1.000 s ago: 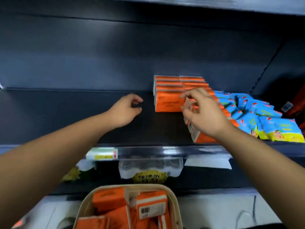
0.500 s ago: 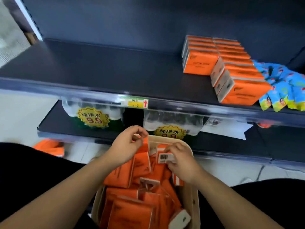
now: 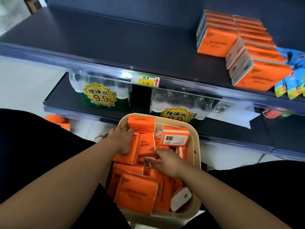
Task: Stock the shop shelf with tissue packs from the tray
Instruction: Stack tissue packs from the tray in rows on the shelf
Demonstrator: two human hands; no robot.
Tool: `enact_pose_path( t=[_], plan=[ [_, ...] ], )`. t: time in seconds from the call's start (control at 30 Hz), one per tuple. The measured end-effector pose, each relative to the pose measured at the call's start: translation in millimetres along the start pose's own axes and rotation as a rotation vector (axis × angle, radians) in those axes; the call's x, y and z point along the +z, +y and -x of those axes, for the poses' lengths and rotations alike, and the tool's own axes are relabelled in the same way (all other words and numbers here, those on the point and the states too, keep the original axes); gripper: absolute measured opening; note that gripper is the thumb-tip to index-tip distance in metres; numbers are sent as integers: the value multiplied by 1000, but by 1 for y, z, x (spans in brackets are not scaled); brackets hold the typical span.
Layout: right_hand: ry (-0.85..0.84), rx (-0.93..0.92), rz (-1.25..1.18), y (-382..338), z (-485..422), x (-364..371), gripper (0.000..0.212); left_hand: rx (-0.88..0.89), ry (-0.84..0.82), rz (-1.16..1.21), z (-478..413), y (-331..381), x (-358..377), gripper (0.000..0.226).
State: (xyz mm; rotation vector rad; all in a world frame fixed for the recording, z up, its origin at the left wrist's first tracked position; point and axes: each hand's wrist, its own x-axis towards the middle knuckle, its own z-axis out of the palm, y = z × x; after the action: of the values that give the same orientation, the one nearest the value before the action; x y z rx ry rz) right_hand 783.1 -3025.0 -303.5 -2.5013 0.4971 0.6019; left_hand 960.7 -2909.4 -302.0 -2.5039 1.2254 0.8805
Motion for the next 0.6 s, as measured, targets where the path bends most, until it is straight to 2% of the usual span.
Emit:
enact_pose_path(
  t=[0.07,0.2,0.27,0.33,0.47,0.6],
  plan=[
    [-15,43,-8,-9,-13,2,43,-2,0,-21,-2,0,-1,65],
    [-220,169,-212,-33,-39,12,68,5,17,-5,-1,-2,-2,59],
    [-274,197,-303,-44,-46,15,61,12,21,3,0,-4,-2,57],
    [-256,256,-464,-49,-51,16,53,20,21,11,0,-5,-3,58],
    [-161,290,-826,-48,-50,18,60,21,19,38,-2,-6,-5,59],
    [-177,204,-991,-40,-40,13,96,-5,-20,124,-6,-8,-11,66]
  ],
)
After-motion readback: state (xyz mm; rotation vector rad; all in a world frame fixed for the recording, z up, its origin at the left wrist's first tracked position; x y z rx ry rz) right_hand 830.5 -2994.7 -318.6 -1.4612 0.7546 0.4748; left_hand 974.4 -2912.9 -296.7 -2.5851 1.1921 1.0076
